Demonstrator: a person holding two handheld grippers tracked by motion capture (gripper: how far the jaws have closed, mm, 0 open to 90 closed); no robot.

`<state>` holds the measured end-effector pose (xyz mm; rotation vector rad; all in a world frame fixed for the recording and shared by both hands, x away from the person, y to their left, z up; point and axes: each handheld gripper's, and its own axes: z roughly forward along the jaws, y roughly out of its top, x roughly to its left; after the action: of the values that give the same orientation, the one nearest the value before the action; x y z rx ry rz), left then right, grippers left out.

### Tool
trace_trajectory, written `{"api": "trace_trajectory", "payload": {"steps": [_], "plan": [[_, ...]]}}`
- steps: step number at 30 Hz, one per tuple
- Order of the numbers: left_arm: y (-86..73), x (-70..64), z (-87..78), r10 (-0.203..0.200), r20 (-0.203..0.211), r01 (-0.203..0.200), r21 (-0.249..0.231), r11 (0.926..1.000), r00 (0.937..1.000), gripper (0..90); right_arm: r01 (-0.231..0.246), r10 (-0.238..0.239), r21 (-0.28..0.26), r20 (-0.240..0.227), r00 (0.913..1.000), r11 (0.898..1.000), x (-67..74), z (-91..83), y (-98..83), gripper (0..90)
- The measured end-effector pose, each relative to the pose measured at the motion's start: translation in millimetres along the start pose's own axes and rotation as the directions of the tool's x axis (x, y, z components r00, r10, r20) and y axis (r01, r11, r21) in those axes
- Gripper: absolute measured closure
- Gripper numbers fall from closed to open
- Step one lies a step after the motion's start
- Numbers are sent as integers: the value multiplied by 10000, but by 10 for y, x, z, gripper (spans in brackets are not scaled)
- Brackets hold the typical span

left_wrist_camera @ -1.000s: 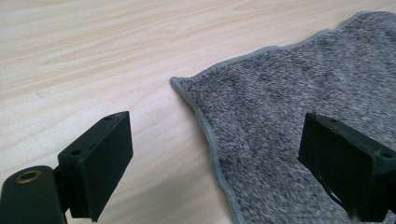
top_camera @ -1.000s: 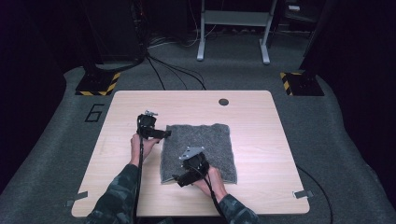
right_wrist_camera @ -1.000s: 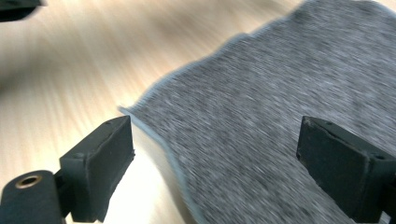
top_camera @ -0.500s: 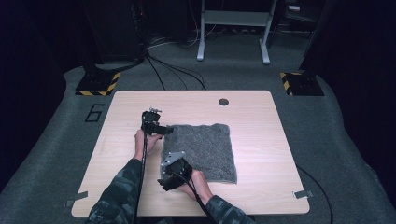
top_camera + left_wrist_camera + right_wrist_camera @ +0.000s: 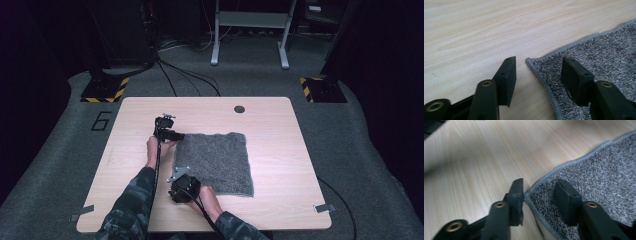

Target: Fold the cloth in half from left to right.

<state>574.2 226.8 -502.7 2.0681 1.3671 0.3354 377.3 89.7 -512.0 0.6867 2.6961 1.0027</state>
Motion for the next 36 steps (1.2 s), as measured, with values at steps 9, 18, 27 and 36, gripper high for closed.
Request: {"api": "trace_trajectory", "payload": {"steps": [9,18,27,36], "plan": [[-18,27,21,158,-262,-157,28,9999,9995,719,-9,11,-228,89,10000,9997,31,5,-35,829],[-39,13,12,288,-370,-287,31,9996,9989,887,-261,260,-236,-43,9997,9994,17,-38,-55,860],[34,-6,-164,298,-591,-313,-254,9992,9978,892,-793,784,-1235,-122,9968,9892,-64,-310,-58,865],[271,-86,-426,580,-755,-632,-683,9957,9955,894,-1181,1174,-1916,-151,9930,9743,-106,-527,-32,870]]}}
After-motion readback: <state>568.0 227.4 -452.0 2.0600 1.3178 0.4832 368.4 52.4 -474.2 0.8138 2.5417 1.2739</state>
